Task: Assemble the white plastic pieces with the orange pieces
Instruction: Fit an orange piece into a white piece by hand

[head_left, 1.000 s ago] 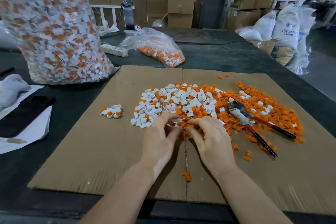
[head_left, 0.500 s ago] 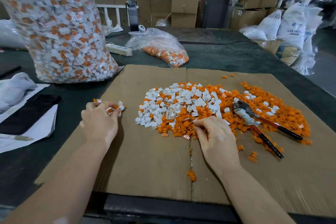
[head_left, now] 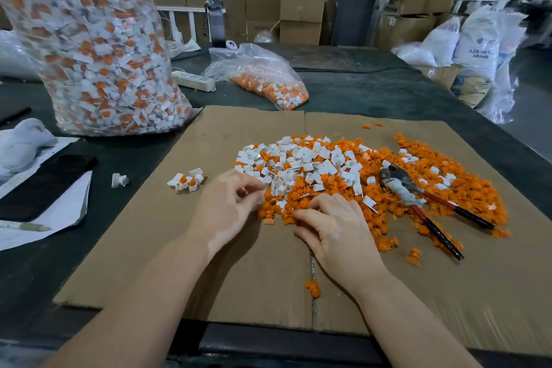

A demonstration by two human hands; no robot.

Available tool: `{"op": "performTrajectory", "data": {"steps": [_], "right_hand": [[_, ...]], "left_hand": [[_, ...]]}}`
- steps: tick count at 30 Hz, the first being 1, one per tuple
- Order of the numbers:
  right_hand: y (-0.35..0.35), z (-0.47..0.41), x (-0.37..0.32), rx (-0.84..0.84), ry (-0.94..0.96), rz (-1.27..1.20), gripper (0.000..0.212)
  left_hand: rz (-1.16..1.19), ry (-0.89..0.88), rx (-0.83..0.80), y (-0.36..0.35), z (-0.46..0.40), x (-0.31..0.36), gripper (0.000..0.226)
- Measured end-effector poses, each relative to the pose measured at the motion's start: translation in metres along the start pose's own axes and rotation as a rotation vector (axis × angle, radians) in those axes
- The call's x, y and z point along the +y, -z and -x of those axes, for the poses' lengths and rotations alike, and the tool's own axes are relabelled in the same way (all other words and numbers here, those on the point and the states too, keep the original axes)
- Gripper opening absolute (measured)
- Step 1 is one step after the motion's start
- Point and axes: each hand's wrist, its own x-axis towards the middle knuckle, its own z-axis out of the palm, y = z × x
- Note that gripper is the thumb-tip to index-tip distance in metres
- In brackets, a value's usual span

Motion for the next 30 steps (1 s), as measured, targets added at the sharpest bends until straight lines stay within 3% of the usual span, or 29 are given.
{"op": "performTrajectory", "data": {"steps": [5, 8, 12, 17, 24, 30], "right_hand": [[-0.001, -0.001, 0.001, -0.006, -0.020, 0.035, 0.013], [-0.002, -0.001, 0.001, -0.003, -0.031, 0.033, 0.013], [-0.004, 0.000, 0.002, 0.009, -0.048, 0.053, 0.013], [-0.003, 0.002, 0.001, 0.025, -0.077, 0.080, 0.010], [-0.005, 0.003, 0.002, 0.047, -0.091, 0.136, 0.015], [-0.002, 0.004, 0.000, 0.048, -0.093, 0.070, 0.010]], "left_hand": [[-0.138, -0.068, -0.245, -0.013, -0.001, 0.008, 0.018], [-0.134, -0.042, -0.248, -0.014, -0.001, 0.010, 0.004], [-0.118, -0.041, -0.236, -0.014, 0.000, 0.009, 0.008], [-0.060, -0.022, -0.111, -0.018, 0.003, 0.012, 0.003], [-0.205, -0.005, -0.248, -0.026, -0.004, 0.017, 0.023], [-0.085, 0.040, -0.169, -0.021, -0.002, 0.018, 0.006]]}}
